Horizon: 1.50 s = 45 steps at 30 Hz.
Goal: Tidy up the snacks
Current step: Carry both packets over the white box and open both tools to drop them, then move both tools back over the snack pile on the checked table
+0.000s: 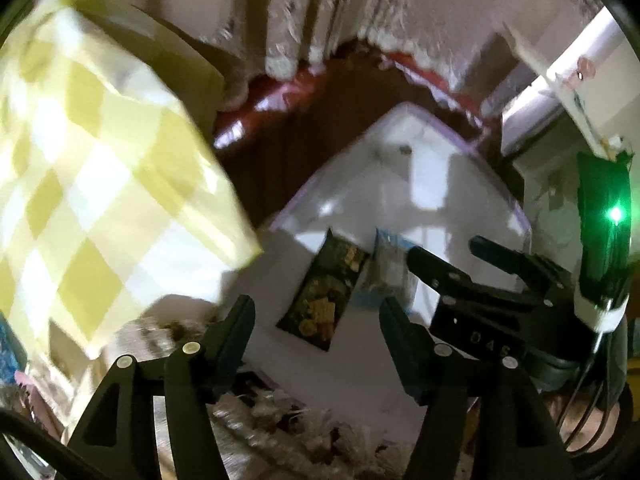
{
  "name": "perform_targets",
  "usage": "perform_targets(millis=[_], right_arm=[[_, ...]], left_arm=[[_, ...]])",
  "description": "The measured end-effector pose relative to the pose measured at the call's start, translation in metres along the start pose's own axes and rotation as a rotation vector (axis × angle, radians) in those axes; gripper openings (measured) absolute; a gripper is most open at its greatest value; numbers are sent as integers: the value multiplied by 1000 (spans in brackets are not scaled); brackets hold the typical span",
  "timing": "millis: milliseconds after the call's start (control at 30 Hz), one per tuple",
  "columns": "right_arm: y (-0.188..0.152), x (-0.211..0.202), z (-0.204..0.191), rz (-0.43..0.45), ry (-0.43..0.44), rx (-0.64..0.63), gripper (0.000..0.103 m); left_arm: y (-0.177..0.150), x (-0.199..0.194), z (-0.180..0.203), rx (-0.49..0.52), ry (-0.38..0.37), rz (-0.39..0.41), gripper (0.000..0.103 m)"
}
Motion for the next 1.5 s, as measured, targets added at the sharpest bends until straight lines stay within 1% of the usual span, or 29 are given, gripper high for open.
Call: perform_targets(millis=[67, 133, 233, 333, 400, 467, 500, 567, 633, 767, 833, 867, 900, 1000, 1133, 1267, 1333, 1500], right_arm=[[3, -17, -4, 47, -32, -33, 84], [10, -33, -11, 103, -69, -75, 87], [20, -52, -28, 163, -98, -130, 91], [26, -58, -50, 209, -85, -193, 92], [25, -64, -70, 242, -79, -258, 92], [22, -72, -92, 262, -58, -312, 92], [20, -74, -101, 260, -41, -332, 92], [13, -76, -121, 244, 33, -356, 92], [3, -77, -142, 216, 124, -370, 92], [-16, -75, -174, 184, 173, -439, 92], [-25, -75, -193, 160, 217, -469, 92], [-29, -73, -201, 153, 227, -483, 92], [-32, -73, -208, 144, 237, -499, 92], [-41, -68, -231, 109, 263, -545, 92], [-48, -61, -256, 83, 262, -616, 92], [-59, -51, -287, 28, 282, -706, 92], [-70, -39, -301, -18, 279, -758, 92], [-77, -21, -321, -64, 257, -811, 92]], left_arm=[[1, -17, -11, -22, 17, 69, 65], [1, -31, -19, -40, 19, 115, 65], [-3, -57, -36, -69, 41, 189, 65], [-13, -81, -57, -104, 73, 249, 65], [-20, -93, -73, -134, 98, 283, 65], [-32, -107, -92, -180, 114, 299, 65], [-41, -115, -106, -214, 131, 311, 65], [-56, -124, -125, -269, 153, 327, 66], [-77, -137, -150, -344, 177, 347, 66], [-123, -165, -198, -489, 242, 385, 66], [-153, -181, -225, -563, 289, 404, 66], [-162, -185, -234, -588, 304, 406, 66], [-179, -192, -246, -628, 319, 408, 66], [-215, -203, -270, -708, 354, 415, 66], [-243, -211, -289, -769, 385, 412, 66], [-256, -211, -302, -812, 371, 411, 66], [-258, -211, -305, -825, 359, 411, 66], [-271, -211, -321, -875, 359, 403, 66]])
Point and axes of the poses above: each gripper's, at about its wrist camera, not at the fingertips, and x roughly the way its jaws point, z to its right, y to its top, the point moved 10 cm from there along x, roughly the way its jaws point, and after that the axes turned 4 degrees about z, right-handed, at the moved point
